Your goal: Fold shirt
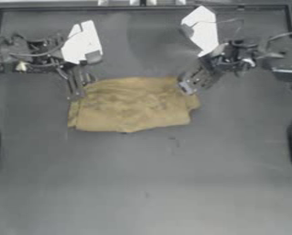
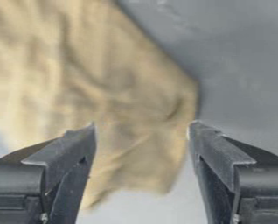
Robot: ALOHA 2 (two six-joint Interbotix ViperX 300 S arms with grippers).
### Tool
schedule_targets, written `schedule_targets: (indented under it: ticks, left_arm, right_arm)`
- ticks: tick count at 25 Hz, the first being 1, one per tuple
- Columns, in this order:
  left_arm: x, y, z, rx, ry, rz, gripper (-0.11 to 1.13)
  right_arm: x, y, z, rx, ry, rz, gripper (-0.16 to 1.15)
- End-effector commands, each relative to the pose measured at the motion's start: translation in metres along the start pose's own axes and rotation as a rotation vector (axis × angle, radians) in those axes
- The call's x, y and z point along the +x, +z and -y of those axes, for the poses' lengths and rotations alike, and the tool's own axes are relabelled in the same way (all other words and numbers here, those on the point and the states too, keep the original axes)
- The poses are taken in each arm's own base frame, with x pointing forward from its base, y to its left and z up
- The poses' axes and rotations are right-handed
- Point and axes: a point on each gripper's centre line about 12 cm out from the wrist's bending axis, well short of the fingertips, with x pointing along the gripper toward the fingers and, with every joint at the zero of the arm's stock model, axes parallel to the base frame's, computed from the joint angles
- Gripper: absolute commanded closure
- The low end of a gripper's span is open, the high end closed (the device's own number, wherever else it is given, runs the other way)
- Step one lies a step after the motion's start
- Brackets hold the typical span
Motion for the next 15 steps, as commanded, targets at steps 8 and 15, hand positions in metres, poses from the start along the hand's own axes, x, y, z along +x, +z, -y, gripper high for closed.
schedule_targets:
  ticks: [8,15]
  left_arm:
    - [-0.023,0.027,0.02,0.053,-0.029,0.163,0.27]
    - [-0.023,0.031,0.025,0.064,-0.037,0.189,0.27]
  right_arm:
    - [-0.016,-0.028,-0.007,0.272,0.184,0.062,0.06]
    - [-0.008,-0.046,0.0,0.327,0.173,0.018,-0.04]
